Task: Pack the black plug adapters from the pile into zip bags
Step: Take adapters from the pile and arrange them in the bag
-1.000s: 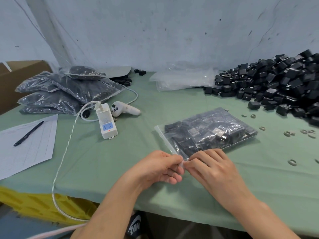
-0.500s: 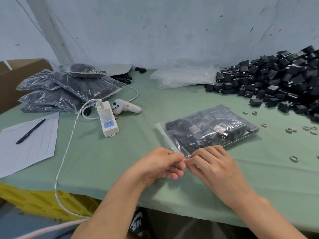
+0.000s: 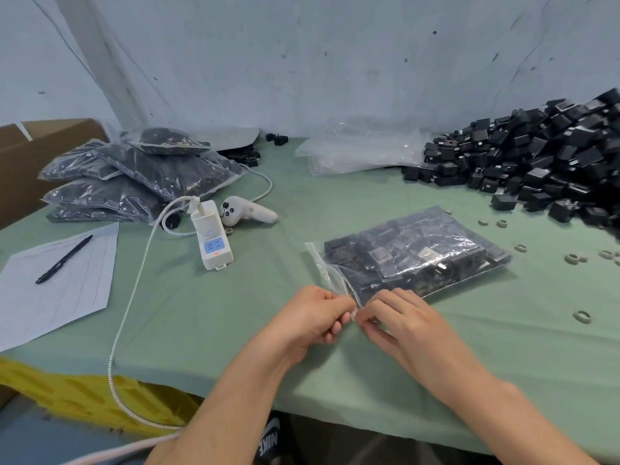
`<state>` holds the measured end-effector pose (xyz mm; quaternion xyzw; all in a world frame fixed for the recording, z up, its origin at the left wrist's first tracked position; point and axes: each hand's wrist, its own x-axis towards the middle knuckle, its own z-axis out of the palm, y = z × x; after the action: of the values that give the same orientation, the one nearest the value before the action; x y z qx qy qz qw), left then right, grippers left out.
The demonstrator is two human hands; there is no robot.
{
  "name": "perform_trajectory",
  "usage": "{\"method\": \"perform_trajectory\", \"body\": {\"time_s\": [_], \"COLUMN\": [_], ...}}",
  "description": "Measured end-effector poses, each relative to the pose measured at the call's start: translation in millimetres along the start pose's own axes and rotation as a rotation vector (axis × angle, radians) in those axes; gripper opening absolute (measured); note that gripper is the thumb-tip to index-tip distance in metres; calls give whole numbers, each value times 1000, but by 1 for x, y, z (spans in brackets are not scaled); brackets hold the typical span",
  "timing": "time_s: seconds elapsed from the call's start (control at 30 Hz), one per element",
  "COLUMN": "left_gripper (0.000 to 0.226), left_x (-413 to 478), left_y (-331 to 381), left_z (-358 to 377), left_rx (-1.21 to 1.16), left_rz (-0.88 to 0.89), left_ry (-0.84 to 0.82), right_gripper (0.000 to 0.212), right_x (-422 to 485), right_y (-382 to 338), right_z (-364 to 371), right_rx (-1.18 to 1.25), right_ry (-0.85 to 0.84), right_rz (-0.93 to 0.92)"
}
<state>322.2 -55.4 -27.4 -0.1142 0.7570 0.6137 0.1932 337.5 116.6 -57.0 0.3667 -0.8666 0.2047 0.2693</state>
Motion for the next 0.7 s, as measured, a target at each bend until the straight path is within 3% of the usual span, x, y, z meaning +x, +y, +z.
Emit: {"method": "perform_trajectory", "body": {"time_s": [0.2, 0.5, 0.7], "left_gripper": [33, 32, 33], "left_x": [8, 4, 11], "left_y": [1, -4, -7], "left_z": [-5, -1, -2], "left_rx": [55, 2, 254], "left_rz": [33, 27, 103], "left_ry": [125, 131, 206], "right_gripper": [8, 19, 22], "right_x": [7, 12, 11], "right_y": [1, -1, -1], "right_z": [4, 18, 18], "right_rx": [-18, -206, -235], "right_ry": [14, 120, 143], "right_rz": [-27, -25, -56]}}
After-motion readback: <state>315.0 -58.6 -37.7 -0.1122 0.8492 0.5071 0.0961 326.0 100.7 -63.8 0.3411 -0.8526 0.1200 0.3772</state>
